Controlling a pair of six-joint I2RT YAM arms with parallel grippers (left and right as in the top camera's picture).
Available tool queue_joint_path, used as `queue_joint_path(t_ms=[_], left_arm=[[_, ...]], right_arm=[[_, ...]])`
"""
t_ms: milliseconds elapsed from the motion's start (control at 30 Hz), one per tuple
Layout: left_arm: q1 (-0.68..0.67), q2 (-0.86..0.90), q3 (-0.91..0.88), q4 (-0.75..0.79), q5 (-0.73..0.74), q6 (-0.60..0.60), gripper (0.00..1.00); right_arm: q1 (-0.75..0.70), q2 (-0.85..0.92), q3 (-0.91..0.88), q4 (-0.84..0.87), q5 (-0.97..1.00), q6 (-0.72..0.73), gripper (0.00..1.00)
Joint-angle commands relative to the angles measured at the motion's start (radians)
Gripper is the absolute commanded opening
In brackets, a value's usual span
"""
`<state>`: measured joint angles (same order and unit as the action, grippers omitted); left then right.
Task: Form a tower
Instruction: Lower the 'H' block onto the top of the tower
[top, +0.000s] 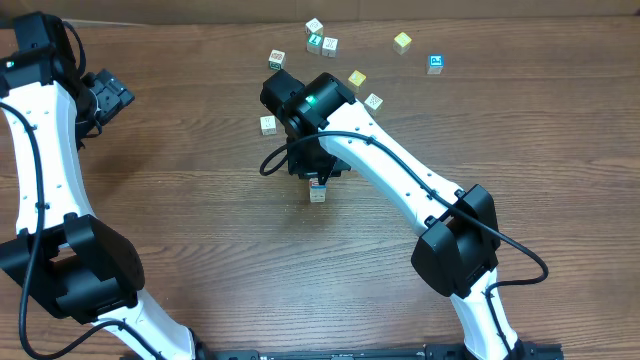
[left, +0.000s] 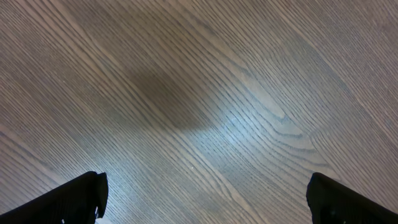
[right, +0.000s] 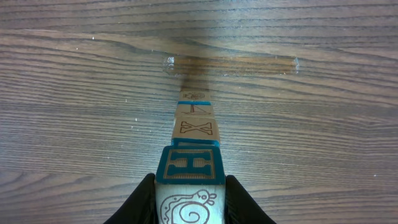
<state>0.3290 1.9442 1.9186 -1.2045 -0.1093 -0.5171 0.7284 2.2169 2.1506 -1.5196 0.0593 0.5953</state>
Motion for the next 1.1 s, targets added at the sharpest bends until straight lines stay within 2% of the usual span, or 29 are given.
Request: queue_joint_path(t_ms=[0, 367, 467, 700, 900, 1067], left_arm=[[-0.005, -0.002, 0.001, 0.001, -0.005, 0.005, 1.0], [-0.005, -0.002, 0.001, 0.001, -0.005, 0.005, 1.0], [-0.005, -0.002, 0.001, 0.001, -0.005, 0.005, 1.0], [-0.005, -0.002, 0.001, 0.001, -0.005, 0.005, 1.0], [-0.005, -0.002, 0.001, 0.001, -0.005, 0.005, 1.0], [-0.005, -0.002, 0.001, 0.001, -0.005, 0.005, 1.0]], right_arm=[[0.004, 0.005, -0.005, 0.0, 0.01, 0.008, 0.25], [0.004, 0.005, -0.005, 0.001, 0.01, 0.008, 0.26], [0.004, 0.005, -0.005, 0.001, 0.011, 0.008, 0.31], [0.004, 0.005, -0.005, 0.0, 0.01, 0.008, 0.33], [0.004, 0.005, -0.005, 0.0, 0.01, 0.008, 0.42], [0.004, 0.005, -0.005, -0.008, 0.008, 0.008, 0.42]])
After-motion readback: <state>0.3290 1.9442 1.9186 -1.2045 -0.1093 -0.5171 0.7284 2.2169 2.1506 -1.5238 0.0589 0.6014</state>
